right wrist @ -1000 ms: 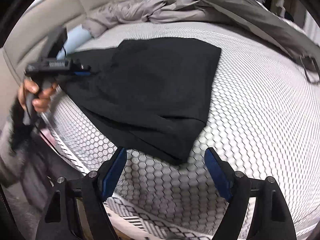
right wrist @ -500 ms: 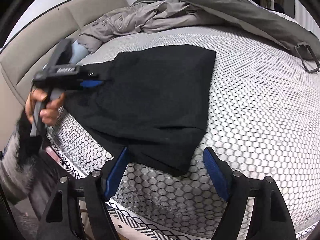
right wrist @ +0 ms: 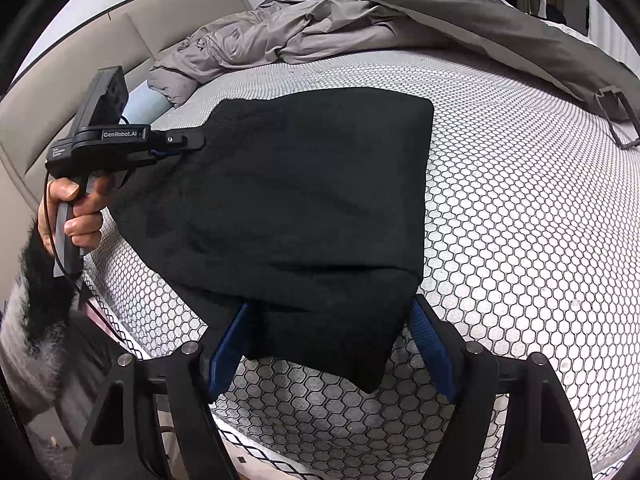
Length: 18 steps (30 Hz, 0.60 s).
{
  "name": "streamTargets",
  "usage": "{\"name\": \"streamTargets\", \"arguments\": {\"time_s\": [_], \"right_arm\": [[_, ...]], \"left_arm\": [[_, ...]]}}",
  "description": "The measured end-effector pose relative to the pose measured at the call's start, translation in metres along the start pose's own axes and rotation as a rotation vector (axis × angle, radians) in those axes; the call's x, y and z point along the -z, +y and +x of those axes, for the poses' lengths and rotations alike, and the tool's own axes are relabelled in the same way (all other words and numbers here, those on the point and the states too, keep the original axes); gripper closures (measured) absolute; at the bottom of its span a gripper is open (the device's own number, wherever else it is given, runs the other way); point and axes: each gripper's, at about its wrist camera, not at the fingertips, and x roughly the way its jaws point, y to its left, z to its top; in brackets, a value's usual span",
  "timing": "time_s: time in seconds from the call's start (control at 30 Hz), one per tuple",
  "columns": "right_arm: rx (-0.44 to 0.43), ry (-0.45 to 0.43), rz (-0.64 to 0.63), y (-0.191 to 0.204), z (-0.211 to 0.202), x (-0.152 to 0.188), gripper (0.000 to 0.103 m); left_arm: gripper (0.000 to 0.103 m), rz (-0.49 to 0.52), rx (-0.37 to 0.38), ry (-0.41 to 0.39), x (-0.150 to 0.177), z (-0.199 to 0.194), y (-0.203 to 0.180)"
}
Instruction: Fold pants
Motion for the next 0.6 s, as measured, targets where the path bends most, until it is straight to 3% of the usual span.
{"name": "streamTargets", "arguments": {"time_s": [0.03,0.07,0.1,0.2,0.37,0.53,0.6], "right_arm": [[0.002,0.002,-0.007,0.002,0.002,0.0,0.024],[0.002,0.004,-0.009,0.0,0.0,0.001,0.024],[0.002,0.005,-0.009,0.001,0.0,0.002,0.024],[-0.002,0.004,-0.005,0.0,0.0,0.003,0.024],[0.005,0.003,-0.004,-0.005,-0.004,0.009,0.024],[0.01,0.003,-0.009,-0.003,-0.002,0.008,0.023],[0.013,0.005,-0.008,-0.002,0.0,0.008,0.023]], "left_arm": [[0.079,-0.019,-0.001,0.039,0.0,0.006,0.002],[0.062,-0.041,0.024,0.084,0.0,0.009,0.006],[0.051,-0.056,0.065,0.104,0.001,0.012,0.008],[0.041,-0.037,0.105,0.103,0.006,0.014,0.001],[0.041,-0.006,0.065,0.108,0.006,0.028,-0.009],[0.057,0.049,-0.06,0.068,0.008,0.039,-0.028],[0.07,0.096,-0.1,0.04,0.011,0.037,-0.039]]}}
